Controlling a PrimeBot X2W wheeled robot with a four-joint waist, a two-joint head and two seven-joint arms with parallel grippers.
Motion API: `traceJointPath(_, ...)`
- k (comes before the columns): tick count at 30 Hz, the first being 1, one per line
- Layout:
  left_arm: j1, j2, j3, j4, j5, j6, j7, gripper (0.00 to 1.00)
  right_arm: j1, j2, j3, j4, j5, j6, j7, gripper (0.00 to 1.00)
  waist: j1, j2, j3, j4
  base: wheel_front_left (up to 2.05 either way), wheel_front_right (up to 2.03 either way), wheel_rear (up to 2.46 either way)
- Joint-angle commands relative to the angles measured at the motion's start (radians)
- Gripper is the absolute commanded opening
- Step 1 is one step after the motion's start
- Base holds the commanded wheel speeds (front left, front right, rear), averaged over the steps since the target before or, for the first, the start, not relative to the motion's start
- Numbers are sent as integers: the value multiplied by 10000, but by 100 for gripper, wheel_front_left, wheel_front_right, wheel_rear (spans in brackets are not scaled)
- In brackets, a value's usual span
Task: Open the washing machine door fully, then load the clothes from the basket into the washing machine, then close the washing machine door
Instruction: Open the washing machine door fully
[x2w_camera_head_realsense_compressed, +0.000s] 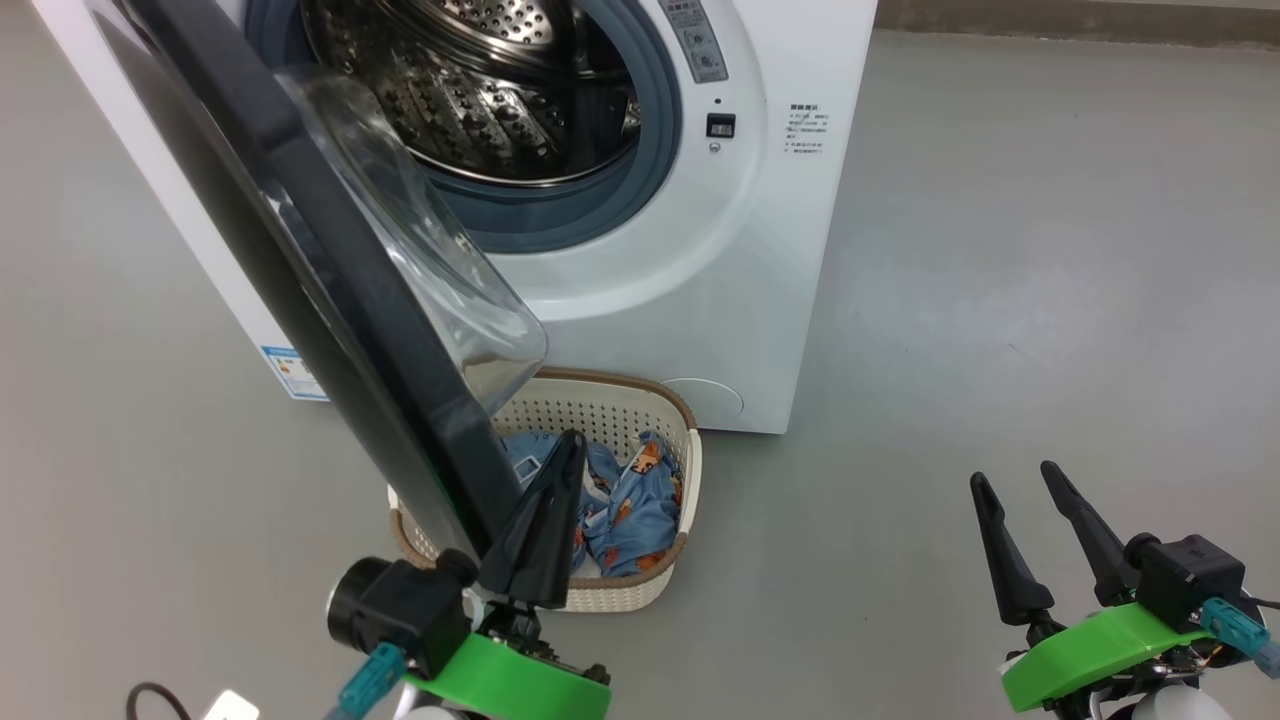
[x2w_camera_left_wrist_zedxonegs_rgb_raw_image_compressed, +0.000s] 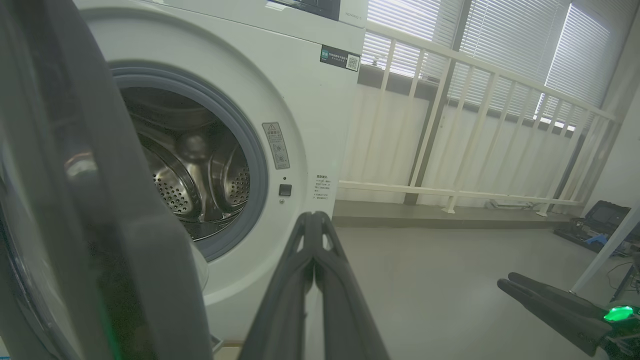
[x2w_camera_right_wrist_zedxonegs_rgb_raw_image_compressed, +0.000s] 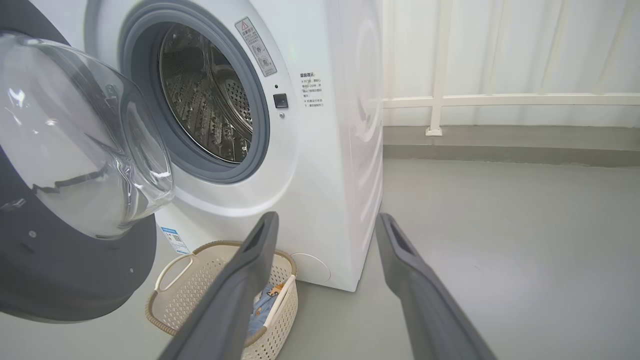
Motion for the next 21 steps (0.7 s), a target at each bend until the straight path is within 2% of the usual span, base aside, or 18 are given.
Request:
traceJointPath(1, -464, 54, 249, -59, -121, 72, -53, 0, -334, -162, 210, -247, -138, 46, -122, 100, 0, 0, 8, -5, 0, 0, 0)
traceJointPath(12, -782, 54, 619, 1391, -544, 144, -53, 0, -331, -168, 251, -257, -152, 46, -122, 100, 0, 0, -58, 19, 0, 0, 0)
traceJointPath(21, -805, 54, 892, 1925, -662, 96, -53, 0, -298, -185, 298, -285, -135, 46, -122, 100, 0, 0, -158, 53, 0, 0, 0)
